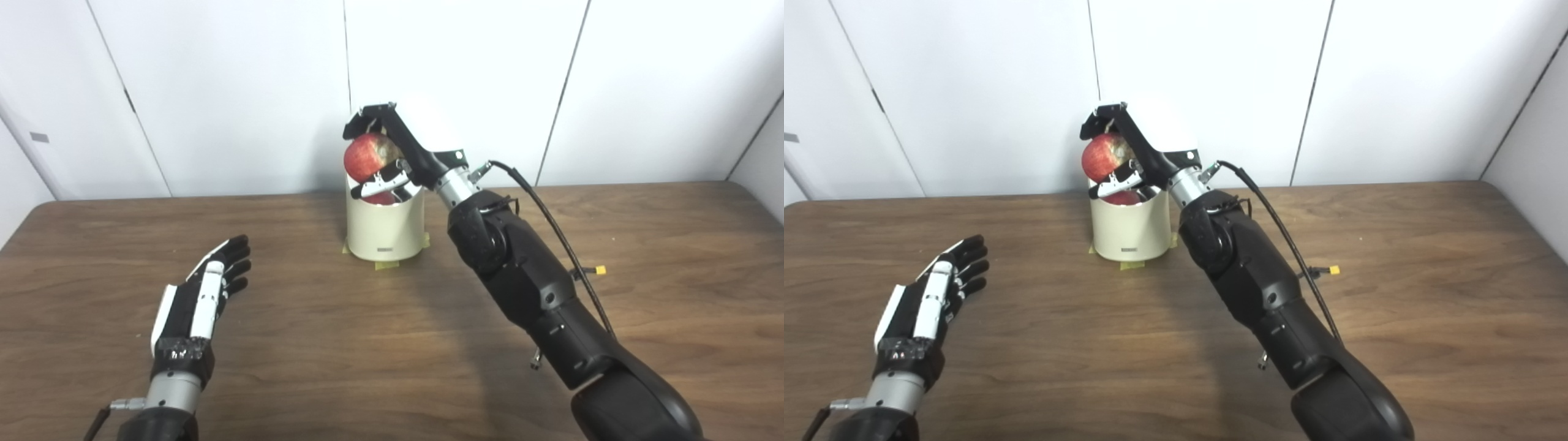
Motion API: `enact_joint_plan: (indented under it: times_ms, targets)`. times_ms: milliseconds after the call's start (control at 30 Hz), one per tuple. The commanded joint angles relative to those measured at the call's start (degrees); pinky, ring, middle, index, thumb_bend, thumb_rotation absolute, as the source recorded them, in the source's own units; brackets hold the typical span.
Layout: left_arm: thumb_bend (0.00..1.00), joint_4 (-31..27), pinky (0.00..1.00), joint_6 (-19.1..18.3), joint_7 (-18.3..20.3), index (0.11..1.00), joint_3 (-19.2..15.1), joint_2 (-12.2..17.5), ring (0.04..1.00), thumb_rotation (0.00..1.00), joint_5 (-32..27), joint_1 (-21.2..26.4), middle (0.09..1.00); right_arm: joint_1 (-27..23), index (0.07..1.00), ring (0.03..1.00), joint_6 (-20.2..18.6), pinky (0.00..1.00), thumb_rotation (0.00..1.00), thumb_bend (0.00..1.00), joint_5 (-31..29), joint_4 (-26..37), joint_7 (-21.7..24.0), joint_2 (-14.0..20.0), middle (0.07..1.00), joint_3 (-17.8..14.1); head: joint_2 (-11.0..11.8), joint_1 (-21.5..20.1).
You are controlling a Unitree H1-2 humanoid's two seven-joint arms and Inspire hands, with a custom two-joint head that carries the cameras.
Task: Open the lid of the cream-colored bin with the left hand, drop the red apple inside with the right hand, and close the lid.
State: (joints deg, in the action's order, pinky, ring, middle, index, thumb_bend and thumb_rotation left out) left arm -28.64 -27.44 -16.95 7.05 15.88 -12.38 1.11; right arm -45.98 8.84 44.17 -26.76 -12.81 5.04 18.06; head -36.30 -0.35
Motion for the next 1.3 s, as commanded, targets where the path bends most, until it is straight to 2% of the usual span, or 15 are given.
enact_joint_plan:
  times_ms: [0,33,67,133,233,467,833,900,933,1000,1033,1067,1100,1167,1267]
  targets:
    - [0.27,-1.4,0.86,0.5,0.2,0.849,-0.4,-0.2,0.868,0.96,1.6,1.0,0.872,-4.1,0.536,0.424,-1.1,0.32,0.0,0.5,0.0,1.2,0.2,0.3,0.518,-0.1,0.0,-0.1]
    - [0.27,-1.3,0.86,0.5,0.2,0.849,-0.4,-0.3,0.869,0.97,1.6,1.0,0.872,-4.2,0.514,0.507,-2.1,0.41,0.0,0.52,0.2,1.3,1.5,0.5,0.501,0.2,0.1,0.0]
    - [0.27,-1.2,0.86,0.5,0.3,0.849,-0.5,-0.4,0.869,0.97,1.7,1.0,0.873,-4.4,0.59,0.59,-3.0,0.51,0.05,0.69,0.3,1.5,2.9,0.7,0.59,0.6,0.1,0.1]
    - [0.26,-1.3,0.85,0.5,0.5,0.846,-0.6,-0.6,0.865,0.97,2.1,1.0,0.873,-4.4,0.705,0.775,-4.2,0.73,0.15,0.88,0.6,1.8,4.6,1.2,0.746,1.2,0.1,0.1]
    - [0.26,-1.4,0.85,0.5,1.0,0.845,-0.9,-0.7,0.86,0.97,2.6,0.8,0.872,-4.3,0.776,0.883,-6.5,0.86,0.24,0.94,1.8,2.6,5.8,1.6,0.851,2.0,0.1,0.0]
    - [0.27,-1.1,0.86,0.5,2.2,0.848,-1.7,-1.3,0.877,0.92,2.8,0.7,0.876,-4.0,0.818,0.931,-8.4,0.96,0.29,0.93,2.4,4.0,6.7,2.1,0.876,2.4,0.1,-0.2]
    - [0.25,-0.8,0.88,0.5,4.0,0.848,-2.3,-1.9,0.883,0.78,3.8,1.0,0.872,-3.4,0.72,0.892,-9.8,1.0,0.28,0.94,3.2,5.9,7.2,2.9,0.723,2.7,0.0,-0.4]
    - [0.25,-0.8,0.88,0.5,4.2,0.848,-2.4,-2.2,0.887,0.77,3.8,1.1,0.874,-3.2,0.697,0.871,-9.6,0.99,0.27,0.94,3.0,6.2,6.8,3.0,0.701,2.5,-0.1,-0.4]
    - [0.25,-0.8,0.88,0.5,4.3,0.849,-2.4,-2.3,0.885,0.76,3.9,1.1,0.874,-3.0,0.685,0.841,-9.4,0.94,0.26,0.94,2.7,6.5,6.5,3.0,0.688,2.3,-0.1,-0.4]
    - [0.25,-0.9,0.88,0.5,4.5,0.854,-2.6,-2.5,0.883,0.75,4.0,1.1,0.875,-2.5,0.657,0.765,-8.2,0.76,0.22,0.93,1.1,7.2,5.7,2.8,0.656,1.3,-0.1,-0.4]
    - [0.26,-0.9,0.89,0.5,4.6,0.855,-2.7,-2.6,0.883,0.75,4.1,1.1,0.878,-2.1,0.621,0.664,-6.8,0.64,0.13,0.88,-0.7,7.7,5.2,2.7,0.611,0.4,-0.2,-0.5]
    - [0.26,-0.8,0.89,0.5,4.7,0.855,-2.7,-2.8,0.882,0.75,4.3,1.2,0.878,-1.6,0.576,0.538,-5.3,0.52,0.07,0.7,-2.2,8.2,4.5,2.7,0.553,-0.4,-0.2,-0.6]
    - [0.27,-0.7,0.88,0.5,4.8,0.854,-2.8,-2.9,0.88,0.75,4.4,1.2,0.878,-1.2,0.55,0.458,-4.2,0.44,0.03,0.59,-3.1,8.8,4.0,2.7,0.525,-1.0,-0.2,-0.6]
    - [0.27,-0.4,0.88,0.5,5.1,0.851,-3.0,-3.2,0.884,0.76,4.5,1.3,0.878,-0.2,0.538,0.412,-2.9,0.37,0.01,0.52,-4.2,10.1,3.0,2.7,0.517,-2.0,-0.2,-0.6]
    - [0.28,-0.2,0.88,0.5,5.4,0.855,-3.1,-3.5,0.881,0.77,4.9,1.4,0.877,1.5,0.525,0.393,-1.9,0.33,0.0,0.5,-5.6,12.6,2.0,2.8,0.505,-3.6,-0.1,-0.5]
